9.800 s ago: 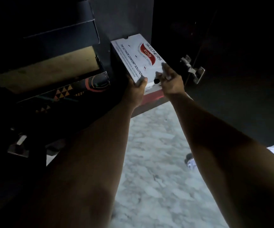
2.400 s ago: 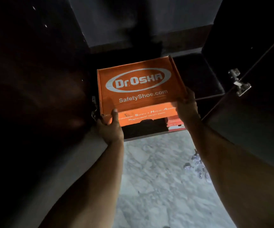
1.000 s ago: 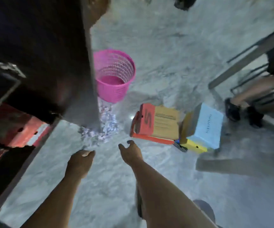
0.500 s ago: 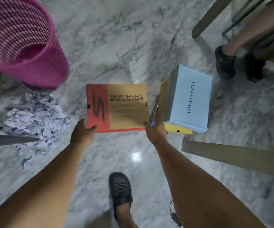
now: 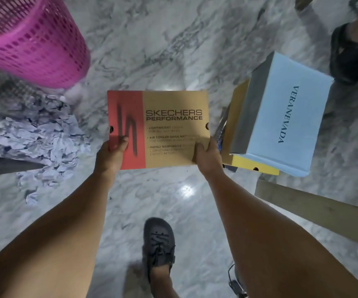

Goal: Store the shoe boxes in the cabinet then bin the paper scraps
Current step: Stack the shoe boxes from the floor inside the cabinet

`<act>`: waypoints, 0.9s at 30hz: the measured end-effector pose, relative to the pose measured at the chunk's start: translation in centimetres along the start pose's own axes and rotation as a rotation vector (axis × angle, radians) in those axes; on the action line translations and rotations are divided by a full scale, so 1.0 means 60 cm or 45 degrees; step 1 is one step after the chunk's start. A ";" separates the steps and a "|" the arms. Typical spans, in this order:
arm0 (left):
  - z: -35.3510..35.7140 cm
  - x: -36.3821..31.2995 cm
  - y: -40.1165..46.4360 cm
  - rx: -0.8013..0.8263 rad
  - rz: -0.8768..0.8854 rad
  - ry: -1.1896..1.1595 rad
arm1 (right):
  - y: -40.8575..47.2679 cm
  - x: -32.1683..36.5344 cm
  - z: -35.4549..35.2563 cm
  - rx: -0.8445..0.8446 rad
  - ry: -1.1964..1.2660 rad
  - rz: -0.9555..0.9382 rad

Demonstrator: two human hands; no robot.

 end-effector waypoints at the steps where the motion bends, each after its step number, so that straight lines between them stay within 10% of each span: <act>1: -0.004 0.006 -0.014 -0.001 0.003 -0.015 | -0.016 0.000 0.000 -0.003 -0.007 -0.002; 12: -0.168 0.181 -0.313 -0.133 -0.038 -0.485 | -0.328 -0.001 0.128 0.098 -0.198 -0.153; 27: -0.812 0.433 -0.903 -0.968 0.301 -1.015 | -0.917 0.322 0.674 0.525 -0.302 -0.997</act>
Point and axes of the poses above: each hand's wrist, its own y-axis towards the middle knuckle, its own z-axis out of the palm, x = y × z, the point moved 7 cm from there along y, towards the middle knuckle, and after that the axes turned 14 degrees about x, right-handed, at the moved point
